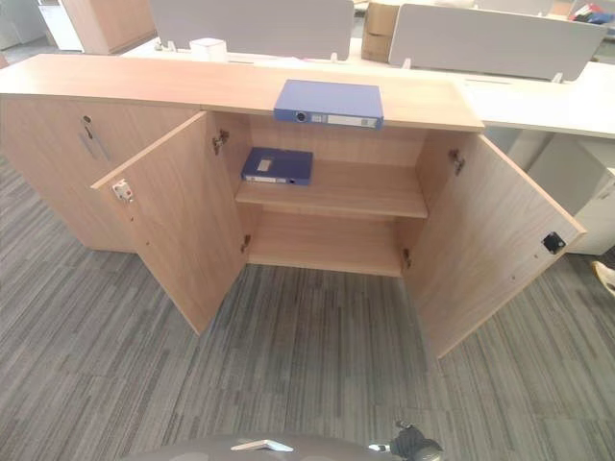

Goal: Put the empty folder in the office cabinet

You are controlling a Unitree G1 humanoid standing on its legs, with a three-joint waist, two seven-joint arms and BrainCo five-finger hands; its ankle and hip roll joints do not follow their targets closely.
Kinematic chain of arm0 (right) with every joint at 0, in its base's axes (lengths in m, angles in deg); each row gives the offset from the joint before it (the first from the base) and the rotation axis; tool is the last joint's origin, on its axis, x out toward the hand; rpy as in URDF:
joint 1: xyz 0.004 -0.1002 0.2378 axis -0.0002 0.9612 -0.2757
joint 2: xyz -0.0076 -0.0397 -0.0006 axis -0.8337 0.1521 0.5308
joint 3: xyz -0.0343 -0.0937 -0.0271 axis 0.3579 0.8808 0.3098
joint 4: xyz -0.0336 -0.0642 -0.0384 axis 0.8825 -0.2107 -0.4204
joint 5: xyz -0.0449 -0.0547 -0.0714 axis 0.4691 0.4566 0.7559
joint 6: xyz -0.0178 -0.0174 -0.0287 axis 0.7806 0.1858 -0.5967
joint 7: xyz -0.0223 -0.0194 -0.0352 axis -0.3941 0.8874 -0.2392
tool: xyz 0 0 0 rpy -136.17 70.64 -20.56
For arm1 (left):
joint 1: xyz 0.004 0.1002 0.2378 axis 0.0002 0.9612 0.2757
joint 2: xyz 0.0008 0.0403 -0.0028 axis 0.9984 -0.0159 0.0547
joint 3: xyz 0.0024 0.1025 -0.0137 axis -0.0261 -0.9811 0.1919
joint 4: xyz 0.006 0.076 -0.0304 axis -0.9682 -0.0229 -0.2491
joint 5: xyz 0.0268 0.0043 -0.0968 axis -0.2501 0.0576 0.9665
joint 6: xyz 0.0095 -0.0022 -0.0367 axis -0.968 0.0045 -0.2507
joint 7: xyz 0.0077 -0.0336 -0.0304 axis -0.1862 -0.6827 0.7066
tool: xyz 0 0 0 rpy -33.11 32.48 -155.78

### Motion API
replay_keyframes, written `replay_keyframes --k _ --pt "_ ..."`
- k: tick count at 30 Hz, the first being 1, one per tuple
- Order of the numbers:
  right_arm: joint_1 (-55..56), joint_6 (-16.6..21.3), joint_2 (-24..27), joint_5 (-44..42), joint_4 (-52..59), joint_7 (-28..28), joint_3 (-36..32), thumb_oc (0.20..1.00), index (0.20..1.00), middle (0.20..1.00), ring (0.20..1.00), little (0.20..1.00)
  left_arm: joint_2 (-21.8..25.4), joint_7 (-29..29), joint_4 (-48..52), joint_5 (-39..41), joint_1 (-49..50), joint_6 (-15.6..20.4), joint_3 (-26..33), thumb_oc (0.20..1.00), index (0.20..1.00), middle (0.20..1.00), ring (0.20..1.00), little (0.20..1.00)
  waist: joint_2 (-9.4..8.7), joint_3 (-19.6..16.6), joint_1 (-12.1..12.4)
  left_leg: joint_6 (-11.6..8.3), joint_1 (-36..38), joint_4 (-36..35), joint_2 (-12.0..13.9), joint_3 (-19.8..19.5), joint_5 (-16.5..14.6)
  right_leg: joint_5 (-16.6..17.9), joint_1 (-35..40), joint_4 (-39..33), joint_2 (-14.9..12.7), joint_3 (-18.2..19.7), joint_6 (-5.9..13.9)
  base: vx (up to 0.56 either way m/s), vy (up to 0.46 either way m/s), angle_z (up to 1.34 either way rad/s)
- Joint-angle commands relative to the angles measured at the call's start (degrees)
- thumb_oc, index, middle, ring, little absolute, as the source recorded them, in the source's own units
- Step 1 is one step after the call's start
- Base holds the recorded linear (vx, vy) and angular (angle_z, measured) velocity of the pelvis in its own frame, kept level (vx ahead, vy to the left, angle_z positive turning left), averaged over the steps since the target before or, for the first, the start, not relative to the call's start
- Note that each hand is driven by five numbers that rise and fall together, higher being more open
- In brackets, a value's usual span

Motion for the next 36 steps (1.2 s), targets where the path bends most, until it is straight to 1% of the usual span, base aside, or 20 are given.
replay_keyframes --k 1,18,24,25,26,27,28,29,30,31,32,33,34,35,36 --pt "-0.7 -0.1 1.7 -0.4 -4.0 0.5 1.9 1.000 1.000 1.000 1.000 1.000 -0.5 0.1 -3.6 1.0 -2.1 0.7 0.2 1.000 1.000 1.000 1.000 1.000 0.84 -0.6 -0.6 -2.81 -1.6 -0.6 0.3 2.9 0.1 -3.3 2.8 0.1 -1.6 -1.5 4.88 0.00 0.000 0.00" --pt "-0.6 -0.1 1.7 -0.4 -3.9 0.6 1.9 1.000 1.000 1.000 1.000 1.000 -0.7 0.2 -3.7 1.3 -2.2 0.6 0.3 1.000 1.000 1.000 1.000 1.000 0.95 -0.5 -0.8 -2.93 -1.5 -0.6 0.5 2.9 0.2 -3.4 2.9 0.1 -1.6 -1.7 4.85 0.00 0.000 0.00" --pt "-0.6 0.0 2.0 0.1 -3.0 0.4 2.2 1.000 1.000 1.000 1.000 1.000 -0.6 0.6 -3.1 3.2 -2.3 0.5 1.1 1.000 1.000 1.000 1.000 1.000 0.80 0.3 -0.8 -3.18 -1.6 -0.6 0.7 2.7 0.1 -3.8 2.5 0.9 -1.5 -2.1 4.61 -0.01 -0.031 0.01" --pt "-0.9 -0.1 2.1 0.1 -2.8 0.4 2.2 1.000 1.000 1.000 1.000 1.000 -0.3 0.9 -3.0 3.7 -2.4 0.6 1.6 1.000 1.000 1.000 1.000 1.000 0.74 0.7 -0.6 -3.29 -2.0 0.3 0.9 2.7 0.3 -4.0 2.4 1.1 -1.5 -2.1 4.50 -0.16 -0.102 0.01" --pt "-1.7 0.0 2.6 0.2 -2.3 0.3 2.7 1.000 1.000 1.000 1.000 1.000 0.8 1.4 -2.5 5.3 -3.1 0.7 2.0 1.000 1.000 1.000 1.000 1.000 -0.19 3.5 0.0 -4.48 -8.8 10.8 1.2 2.9 -0.5 -4.5 1.6 2.3 -2.0 -1.8 3.82 -0.23 -0.127 0.00" --pt "-2.0 0.0 2.8 0.2 -1.8 0.3 3.0 1.000 1.000 1.000 1.000 1.000 1.1 1.5 -2.2 5.8 -3.6 0.6 2.1 1.000 1.000 1.000 1.000 1.000 -0.71 4.7 0.2 -5.42 -13.2 17.5 1.6 2.9 -0.3 -4.5 1.0 2.8 -2.3 -1.8 3.36 -0.29 -0.177 0.12" --pt "-2.4 0.0 3.2 0.0 -1.5 0.3 2.9 1.000 1.000 1.000 1.000 1.000 1.5 1.8 -1.7 6.4 -4.4 0.6 2.0 1.000 1.000 1.000 1.000 1.000 -1.18 6.6 0.8 -6.66 -18.2 25.2 2.2 2.2 1.8 -4.4 0.9 3.2 -2.4 -2.0 2.70 -0.15 -0.114 0.12" --pt "-2.4 0.0 3.2 0.0 -1.5 0.3 2.9 1.000 1.000 1.000 1.000 1.000 1.5 1.8 -1.7 6.4 -4.4 0.6 2.0 1.000 1.000 1.000 1.000 1.000 -1.18 6.6 0.8 -6.66 -18.2 25.2 2.2 2.2 1.8 -4.4 0.9 3.2 -2.4 -2.0 2.70 -0.09 -0.117 0.27" --pt "-2.6 0.0 3.5 -0.5 -1.5 0.2 2.5 1.000 1.000 1.000 1.000 1.000 1.5 2.2 -1.7 6.5 -4.7 0.7 1.8 1.000 1.000 1.000 1.000 1.000 -1.58 7.5 0.9 -7.09 -21.3 28.7 3.1 2.2 3.3 -4.6 0.9 3.4 -2.5 -2.2 2.40 0.03 -0.061 0.08" --pt "-2.4 0.0 3.9 -1.0 -1.5 0.1 2.0 1.000 1.000 1.000 1.000 1.000 1.4 2.3 -2.0 6.5 -4.5 0.6 1.8 1.000 1.000 1.000 1.000 1.000 -1.61 7.8 0.9 -6.80 -23.4 28.7 4.8 3.5 4.3 -5.3 1.3 3.2 -2.5 -2.7 2.26 0.11 -0.053 0.07" --pt "-2.0 0.0 4.0 -1.7 -1.3 -0.1 1.5 1.000 1.000 1.000 1.000 1.000 1.5 2.0 -2.4 6.3 -3.9 0.5 2.2 1.000 1.000 1.000 1.000 1.000 -1.59 7.7 1.2 -6.04 -24.5 26.2 6.2 5.3 4.5 -6.1 2.1 3.2 -2.4 -2.9 2.02 0.28 0.034 -0.09" --pt "-1.8 0.1 4.4 -3.0 -1.0 -0.1 1.0 1.000 1.000 1.000 1.000 1.000 1.2 1.6 -3.2 5.8 -2.2 0.6 2.5 1.000 1.000 1.000 1.000 1.000 -1.00 8.1 2.5 -5.36 -27.2 20.2 7.5 6.1 7.6 -7.3 2.8 3.4 -1.5 -2.4 1.71 0.33 0.085 0.06" --pt "-1.9 0.3 4.8 -3.3 -0.7 0.0 1.0 1.000 1.000 1.000 1.000 1.000 1.1 1.6 -3.6 5.4 -1.3 0.5 2.5 1.000 1.000 1.000 1.000 1.000 -0.14 8.7 3.2 -5.92 -27.0 15.3 7.7 5.4 11.3 -8.3 3.6 3.6 -0.6 -2.2 1.57 0.35 0.104 0.11" --pt "-2.2 0.7 5.1 -3.4 -0.3 -0.4 1.3 1.000 1.000 1.000 1.000 1.000 1.2 1.8 -3.6 5.5 -1.1 0.7 2.7 1.000 1.000 1.000 1.000 1.000 0.37 9.6 4.1 -6.24 -29.5 11.3 7.7 4.7 13.1 -9.6 4.7 3.8 -0.3 -1.7 1.33 0.30 0.106 -0.03" --pt "-2.5 0.8 5.3 -3.3 0.0 -0.6 1.5 1.000 1.000 1.000 1.000 1.000 1.3 1.9 -3.7 5.3 -0.9 0.8 3.0 1.000 1.000 1.000 1.000 1.000 1.13 9.7 4.9 -6.85 -30.3 6.8 8.6 4.4 14.9 -10.4 5.6 3.8 0.2 -1.1 1.32 0.31 0.098 0.12"
